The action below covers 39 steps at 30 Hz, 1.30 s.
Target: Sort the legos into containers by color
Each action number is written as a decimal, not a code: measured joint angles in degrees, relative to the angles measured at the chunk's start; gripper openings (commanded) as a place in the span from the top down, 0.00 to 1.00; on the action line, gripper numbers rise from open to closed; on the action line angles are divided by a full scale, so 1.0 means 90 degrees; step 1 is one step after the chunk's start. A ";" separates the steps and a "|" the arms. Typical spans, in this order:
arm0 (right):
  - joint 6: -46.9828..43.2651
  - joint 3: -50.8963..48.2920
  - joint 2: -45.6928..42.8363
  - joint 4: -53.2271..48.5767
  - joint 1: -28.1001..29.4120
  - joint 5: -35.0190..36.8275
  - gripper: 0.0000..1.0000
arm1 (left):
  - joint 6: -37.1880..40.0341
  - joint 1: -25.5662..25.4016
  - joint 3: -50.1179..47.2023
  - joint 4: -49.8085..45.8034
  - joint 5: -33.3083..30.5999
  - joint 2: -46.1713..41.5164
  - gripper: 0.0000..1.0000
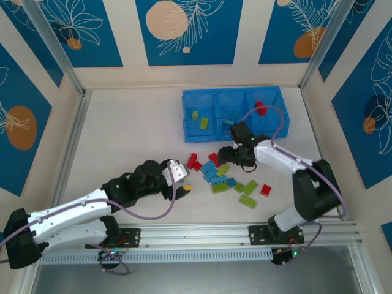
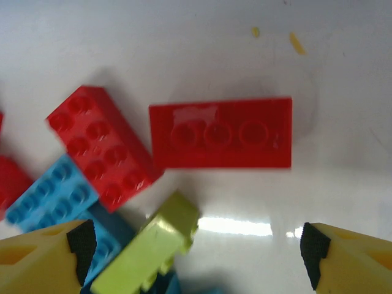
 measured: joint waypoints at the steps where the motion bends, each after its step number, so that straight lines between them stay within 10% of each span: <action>1: -0.0058 0.0092 0.0228 0.0041 -0.0022 0.0010 0.10 | 0.0087 0.0000 -0.0131 0.0066 -0.0012 -0.0019 0.08; 25: -0.0061 0.0593 0.1202 0.0192 -0.0053 0.0777 0.50 | 0.0255 0.0000 -0.0852 0.0738 -0.0262 -0.0452 0.00; 34: 0.0646 -0.0583 -0.2650 0.0529 -0.0155 0.1090 0.55 | 0.0255 0.0000 -0.1229 0.0976 -0.0301 -0.1217 0.00; 39: 0.0794 -0.0355 -0.3169 0.0937 -0.1651 0.0726 0.55 | 0.0253 0.0000 -0.1355 0.1069 -0.0393 -0.1549 0.00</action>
